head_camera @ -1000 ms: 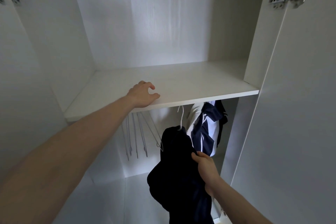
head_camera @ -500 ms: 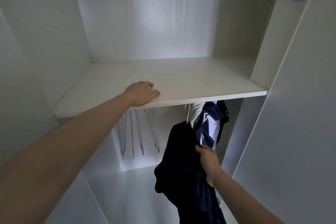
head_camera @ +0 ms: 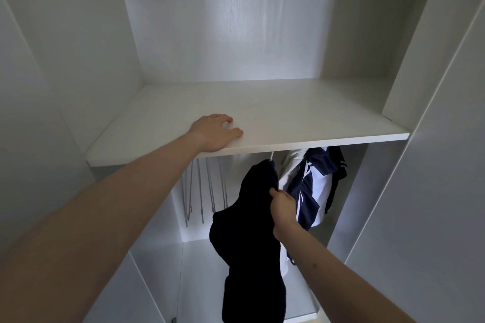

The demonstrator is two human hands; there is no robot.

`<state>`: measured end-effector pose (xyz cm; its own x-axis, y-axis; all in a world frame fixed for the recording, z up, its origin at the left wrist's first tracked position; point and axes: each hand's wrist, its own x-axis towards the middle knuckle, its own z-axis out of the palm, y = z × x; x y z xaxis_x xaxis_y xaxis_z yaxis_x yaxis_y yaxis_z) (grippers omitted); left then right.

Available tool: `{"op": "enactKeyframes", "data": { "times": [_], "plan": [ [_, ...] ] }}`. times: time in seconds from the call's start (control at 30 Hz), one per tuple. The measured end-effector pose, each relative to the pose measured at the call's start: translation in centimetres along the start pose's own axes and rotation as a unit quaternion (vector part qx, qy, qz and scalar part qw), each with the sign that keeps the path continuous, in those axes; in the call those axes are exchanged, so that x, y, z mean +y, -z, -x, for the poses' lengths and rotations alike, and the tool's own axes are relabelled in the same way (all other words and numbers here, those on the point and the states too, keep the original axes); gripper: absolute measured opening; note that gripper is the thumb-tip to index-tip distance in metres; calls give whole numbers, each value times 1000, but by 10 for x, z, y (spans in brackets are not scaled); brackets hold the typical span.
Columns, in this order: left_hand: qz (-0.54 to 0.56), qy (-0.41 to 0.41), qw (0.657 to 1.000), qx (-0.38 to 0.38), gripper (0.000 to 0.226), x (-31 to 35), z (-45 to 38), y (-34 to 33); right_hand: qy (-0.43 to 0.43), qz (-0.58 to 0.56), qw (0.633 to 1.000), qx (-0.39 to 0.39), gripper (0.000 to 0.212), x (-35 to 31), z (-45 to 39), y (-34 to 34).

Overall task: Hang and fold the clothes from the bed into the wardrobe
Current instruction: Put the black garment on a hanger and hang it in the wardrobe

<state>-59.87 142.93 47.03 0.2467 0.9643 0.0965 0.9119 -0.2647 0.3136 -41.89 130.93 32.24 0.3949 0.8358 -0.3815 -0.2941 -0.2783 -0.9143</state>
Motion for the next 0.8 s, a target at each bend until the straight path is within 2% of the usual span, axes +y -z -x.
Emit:
{"op": "enactKeyframes", "data": {
  "times": [0.2,0.33,0.5,0.8],
  "plan": [
    [-5,-4,1000,1,69,1,-1,0,16,23,996,87,14,7,-15,20],
    [-5,-4,1000,0,70,0,-2,-1,9,-16,987,161,17,13,-19,45],
    [-10,-7,1000,0,71,0,-2,-1,33,-10,986,164,17,25,-11,48],
    [-17,-3,1000,-1,72,0,0,-1,85,103,987,93,30,25,-26,39]
  ]
}}
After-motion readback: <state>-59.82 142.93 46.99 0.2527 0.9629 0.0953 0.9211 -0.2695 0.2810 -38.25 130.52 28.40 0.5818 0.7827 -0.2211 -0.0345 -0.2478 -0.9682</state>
